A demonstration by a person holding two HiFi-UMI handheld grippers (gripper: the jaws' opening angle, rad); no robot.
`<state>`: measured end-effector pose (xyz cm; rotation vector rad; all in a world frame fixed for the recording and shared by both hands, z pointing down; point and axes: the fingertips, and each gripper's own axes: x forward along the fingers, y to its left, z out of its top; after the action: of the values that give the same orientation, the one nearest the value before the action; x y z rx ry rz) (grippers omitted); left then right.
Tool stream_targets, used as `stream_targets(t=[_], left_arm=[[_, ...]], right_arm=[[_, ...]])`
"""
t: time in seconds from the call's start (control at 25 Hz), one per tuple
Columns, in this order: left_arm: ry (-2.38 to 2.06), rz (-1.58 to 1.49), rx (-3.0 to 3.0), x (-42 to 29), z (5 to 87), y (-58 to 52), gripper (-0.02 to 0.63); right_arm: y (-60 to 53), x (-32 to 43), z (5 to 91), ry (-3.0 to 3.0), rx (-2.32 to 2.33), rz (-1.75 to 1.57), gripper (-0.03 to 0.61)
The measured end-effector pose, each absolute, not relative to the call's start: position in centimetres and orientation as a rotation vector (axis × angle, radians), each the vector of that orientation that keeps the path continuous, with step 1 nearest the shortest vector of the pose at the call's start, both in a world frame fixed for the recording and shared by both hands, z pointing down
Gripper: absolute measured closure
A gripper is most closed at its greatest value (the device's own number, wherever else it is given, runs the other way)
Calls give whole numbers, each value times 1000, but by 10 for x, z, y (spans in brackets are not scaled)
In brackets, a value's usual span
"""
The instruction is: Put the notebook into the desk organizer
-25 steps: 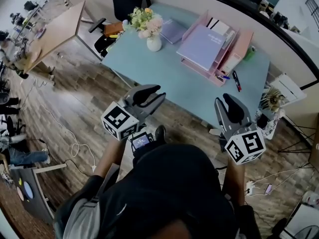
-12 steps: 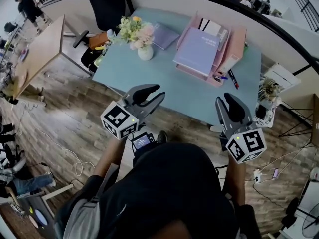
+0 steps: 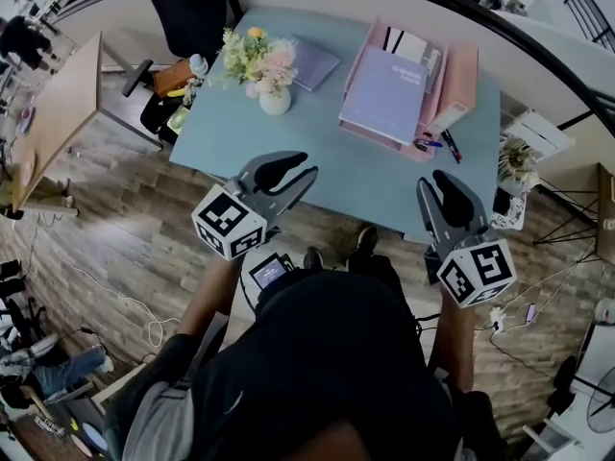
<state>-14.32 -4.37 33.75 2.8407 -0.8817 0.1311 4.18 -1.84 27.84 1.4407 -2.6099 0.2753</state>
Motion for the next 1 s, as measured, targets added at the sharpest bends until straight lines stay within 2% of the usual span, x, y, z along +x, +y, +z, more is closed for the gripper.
stream_targets(t=[1.0], left_arm=[[-898,247,2675,-97,401,-153,445]], right_arm=[[-118,94,341,-2588,1400,448,482]])
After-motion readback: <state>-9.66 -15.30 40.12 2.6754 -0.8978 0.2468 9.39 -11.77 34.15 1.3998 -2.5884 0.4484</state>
